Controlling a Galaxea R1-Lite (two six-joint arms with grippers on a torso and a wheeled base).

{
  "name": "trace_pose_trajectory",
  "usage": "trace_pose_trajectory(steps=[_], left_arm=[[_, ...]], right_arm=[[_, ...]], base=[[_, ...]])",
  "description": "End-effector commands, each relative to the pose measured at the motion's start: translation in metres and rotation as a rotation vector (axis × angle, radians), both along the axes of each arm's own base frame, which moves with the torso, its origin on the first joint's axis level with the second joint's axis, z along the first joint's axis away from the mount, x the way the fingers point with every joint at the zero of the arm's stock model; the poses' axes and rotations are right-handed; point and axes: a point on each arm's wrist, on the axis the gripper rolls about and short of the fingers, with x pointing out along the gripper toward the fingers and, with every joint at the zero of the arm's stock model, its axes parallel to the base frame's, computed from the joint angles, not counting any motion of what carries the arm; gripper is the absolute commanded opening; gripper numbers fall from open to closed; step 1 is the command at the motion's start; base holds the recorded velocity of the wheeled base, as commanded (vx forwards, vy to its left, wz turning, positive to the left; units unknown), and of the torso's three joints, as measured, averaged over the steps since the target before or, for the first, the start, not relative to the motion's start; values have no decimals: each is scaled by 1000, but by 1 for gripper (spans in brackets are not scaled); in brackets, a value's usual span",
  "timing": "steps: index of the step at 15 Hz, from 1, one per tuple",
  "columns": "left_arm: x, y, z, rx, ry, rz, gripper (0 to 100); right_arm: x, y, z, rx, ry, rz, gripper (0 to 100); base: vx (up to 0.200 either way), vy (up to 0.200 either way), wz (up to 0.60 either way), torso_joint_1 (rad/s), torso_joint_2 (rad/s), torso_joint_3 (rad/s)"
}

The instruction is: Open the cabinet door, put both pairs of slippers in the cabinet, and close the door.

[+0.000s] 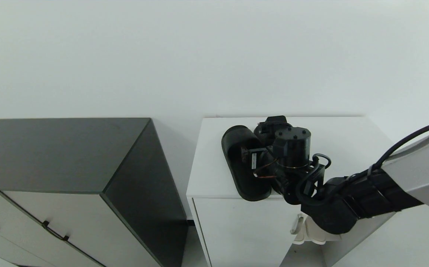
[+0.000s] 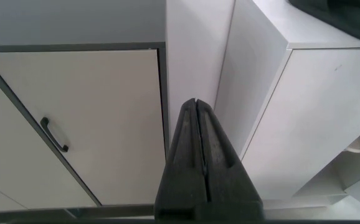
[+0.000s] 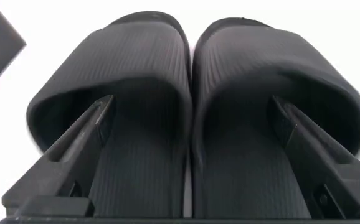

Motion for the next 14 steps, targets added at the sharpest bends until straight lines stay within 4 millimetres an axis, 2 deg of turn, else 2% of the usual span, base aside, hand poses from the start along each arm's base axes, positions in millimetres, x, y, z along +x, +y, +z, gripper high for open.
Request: trace_pose_trajectory(steps=[1,4,6,7,14], left_arm=[[0,0,0,-1,-1,0,0],[0,0,0,-1,1,0,0],[0,0,0,0,1,0,0],[0,0,0,0,1,0,0],[0,0,0,0,1,0,0]], right_arm=[[18,9,-11,-9,-2,-6,100],[33,11,-14,-21,-17,-20,100],[35,10,-16,-23,-16,-23,100],[35,10,-16,-23,-16,-25,0],[34,9,-9,-12,-29,-23,0]], base=[[0,0,0,0,0,0],[0,0,0,0,0,0],[0,0,0,0,0,0],[0,0,0,0,0,0],[0,0,0,0,0,0]])
